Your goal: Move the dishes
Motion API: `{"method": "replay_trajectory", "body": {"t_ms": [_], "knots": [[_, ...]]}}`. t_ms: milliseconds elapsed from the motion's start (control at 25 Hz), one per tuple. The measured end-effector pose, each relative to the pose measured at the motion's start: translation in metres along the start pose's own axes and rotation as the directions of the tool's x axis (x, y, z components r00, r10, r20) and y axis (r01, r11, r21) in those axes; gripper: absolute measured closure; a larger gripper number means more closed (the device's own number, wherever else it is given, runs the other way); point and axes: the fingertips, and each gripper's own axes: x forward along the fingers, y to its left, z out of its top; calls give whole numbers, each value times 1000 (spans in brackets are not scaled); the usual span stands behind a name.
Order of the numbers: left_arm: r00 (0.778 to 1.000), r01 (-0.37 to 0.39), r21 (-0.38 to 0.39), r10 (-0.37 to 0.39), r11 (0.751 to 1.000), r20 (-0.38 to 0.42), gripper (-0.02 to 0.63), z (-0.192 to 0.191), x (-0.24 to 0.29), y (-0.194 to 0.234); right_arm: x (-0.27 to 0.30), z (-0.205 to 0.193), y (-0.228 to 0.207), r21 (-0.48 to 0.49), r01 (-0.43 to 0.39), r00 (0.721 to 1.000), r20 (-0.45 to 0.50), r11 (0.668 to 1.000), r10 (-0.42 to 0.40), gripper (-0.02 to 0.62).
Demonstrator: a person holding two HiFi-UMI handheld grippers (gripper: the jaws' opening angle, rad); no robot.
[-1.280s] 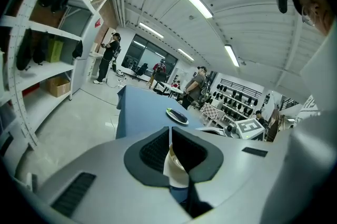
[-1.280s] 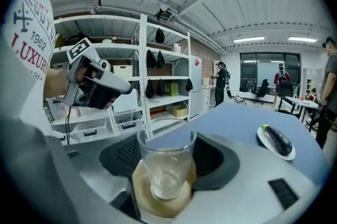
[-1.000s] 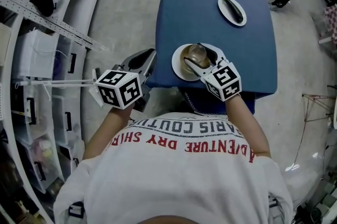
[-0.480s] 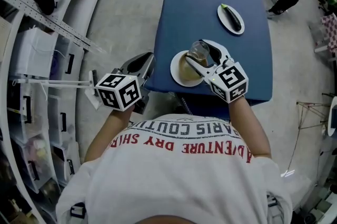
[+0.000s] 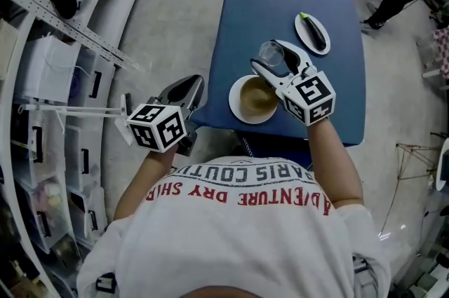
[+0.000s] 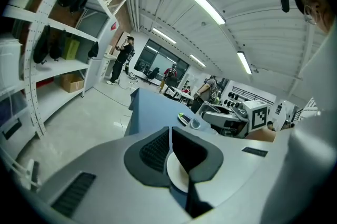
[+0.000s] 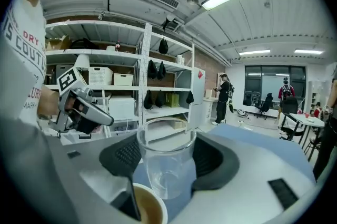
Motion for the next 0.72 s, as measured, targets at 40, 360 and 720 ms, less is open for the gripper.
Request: {"method": "replay_trajectory", "body": {"t_ms": [40, 360, 720], "knots": [[1000, -5, -1, 5, 1000, -2, 568, -1, 1, 1, 3, -3, -5, 6, 6, 1000, -2, 1000, -6, 310], [999, -22, -8, 22, 1000, -26, 568, -5, 11, 7, 25, -41, -39, 50, 47, 997, -63, 998, -44, 310], [998, -29, -10, 28, 1000, -57, 568, -12, 24, 10, 37, -76, -62, 96, 76, 992, -107, 992, -65, 310]]}}
